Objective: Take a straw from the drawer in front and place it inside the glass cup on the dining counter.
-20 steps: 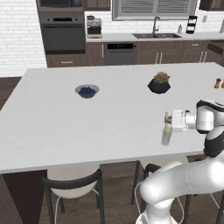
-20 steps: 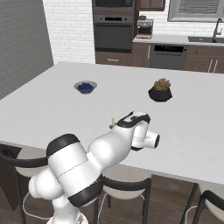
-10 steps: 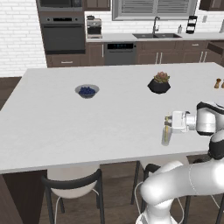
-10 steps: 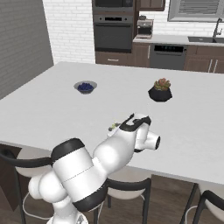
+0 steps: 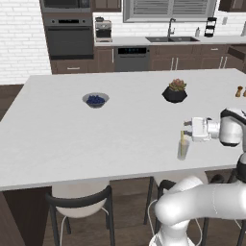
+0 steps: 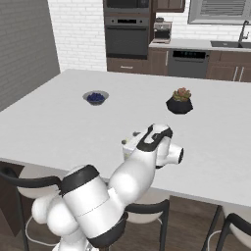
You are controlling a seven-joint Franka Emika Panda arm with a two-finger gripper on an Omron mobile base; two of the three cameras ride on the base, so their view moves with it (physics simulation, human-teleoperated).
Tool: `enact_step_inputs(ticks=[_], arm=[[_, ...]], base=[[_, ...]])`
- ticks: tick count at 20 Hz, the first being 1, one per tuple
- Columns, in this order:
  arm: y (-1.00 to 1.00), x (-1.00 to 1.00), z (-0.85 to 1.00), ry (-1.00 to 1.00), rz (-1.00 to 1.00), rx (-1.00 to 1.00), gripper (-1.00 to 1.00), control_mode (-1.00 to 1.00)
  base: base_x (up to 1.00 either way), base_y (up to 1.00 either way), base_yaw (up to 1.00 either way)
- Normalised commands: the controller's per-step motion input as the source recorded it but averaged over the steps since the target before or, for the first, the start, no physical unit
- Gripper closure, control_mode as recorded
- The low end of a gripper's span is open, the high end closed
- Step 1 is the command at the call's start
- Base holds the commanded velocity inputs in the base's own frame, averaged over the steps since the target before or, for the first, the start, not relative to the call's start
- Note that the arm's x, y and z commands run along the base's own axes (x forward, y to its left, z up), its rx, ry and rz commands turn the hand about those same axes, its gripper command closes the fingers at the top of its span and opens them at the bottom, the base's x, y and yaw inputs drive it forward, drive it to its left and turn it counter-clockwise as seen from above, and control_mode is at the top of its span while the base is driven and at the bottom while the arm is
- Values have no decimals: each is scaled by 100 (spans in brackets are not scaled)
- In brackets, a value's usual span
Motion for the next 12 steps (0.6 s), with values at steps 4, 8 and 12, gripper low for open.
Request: enact_step_inputs(ticks=[4,8,12], arm=[[-7,-12,100,0,-1,0,-100,-100],[0,-35,100,0,-1,-2,-100,-100],[13,-60,98,0,-1,-22,-100,-100]], base=[[0,0,0],[0,0,0],[0,0,0]])
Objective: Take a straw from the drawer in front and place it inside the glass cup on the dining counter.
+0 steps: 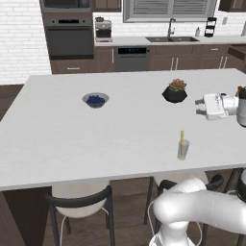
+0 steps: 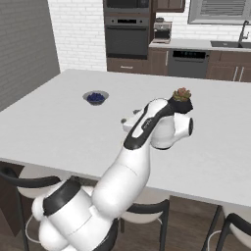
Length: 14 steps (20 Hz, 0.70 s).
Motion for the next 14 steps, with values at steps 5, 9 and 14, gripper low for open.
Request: enact_step_inputs(ticks=[5,9,14], arm=[[42,-77,62,-2,-1,-45,-100,-100],[52,-77,23,0,0,-54,-100,-100],[42,-71,4,1,0,-49,-100,-100]], base=[[0,0,0],[0,0,0],[0,0,0]])
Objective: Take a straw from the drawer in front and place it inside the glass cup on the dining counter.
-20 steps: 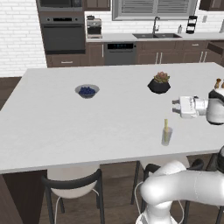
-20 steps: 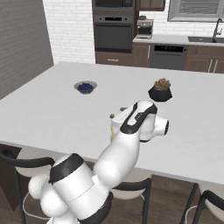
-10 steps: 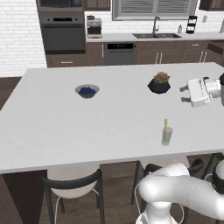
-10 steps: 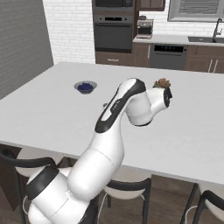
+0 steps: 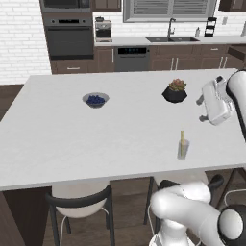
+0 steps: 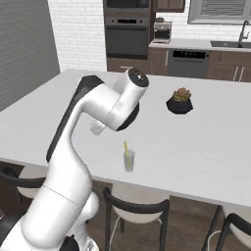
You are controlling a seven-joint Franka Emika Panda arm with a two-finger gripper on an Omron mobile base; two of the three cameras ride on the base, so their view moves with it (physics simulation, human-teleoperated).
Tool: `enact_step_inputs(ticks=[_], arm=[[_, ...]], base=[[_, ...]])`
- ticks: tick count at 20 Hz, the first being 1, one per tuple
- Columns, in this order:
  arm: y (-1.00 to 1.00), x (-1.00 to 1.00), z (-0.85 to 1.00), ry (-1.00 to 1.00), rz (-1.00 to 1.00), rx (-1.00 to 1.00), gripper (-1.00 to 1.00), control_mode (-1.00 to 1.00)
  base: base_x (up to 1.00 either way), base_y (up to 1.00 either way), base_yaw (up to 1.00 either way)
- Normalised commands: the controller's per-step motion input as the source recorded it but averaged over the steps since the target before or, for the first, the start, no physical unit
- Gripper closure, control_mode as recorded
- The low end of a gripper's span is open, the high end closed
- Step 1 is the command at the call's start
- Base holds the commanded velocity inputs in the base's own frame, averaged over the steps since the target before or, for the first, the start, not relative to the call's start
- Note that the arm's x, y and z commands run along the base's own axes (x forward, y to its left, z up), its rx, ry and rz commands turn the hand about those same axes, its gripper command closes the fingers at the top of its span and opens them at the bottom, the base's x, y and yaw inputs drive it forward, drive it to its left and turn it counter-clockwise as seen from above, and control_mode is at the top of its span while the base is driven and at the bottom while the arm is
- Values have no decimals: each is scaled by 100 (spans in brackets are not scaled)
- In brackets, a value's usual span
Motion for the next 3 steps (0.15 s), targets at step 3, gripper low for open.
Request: enact_step_inputs(ticks=[3], arm=[[49,-65,0,8,0,-41,-100,-100]], base=[[0,0,0]])
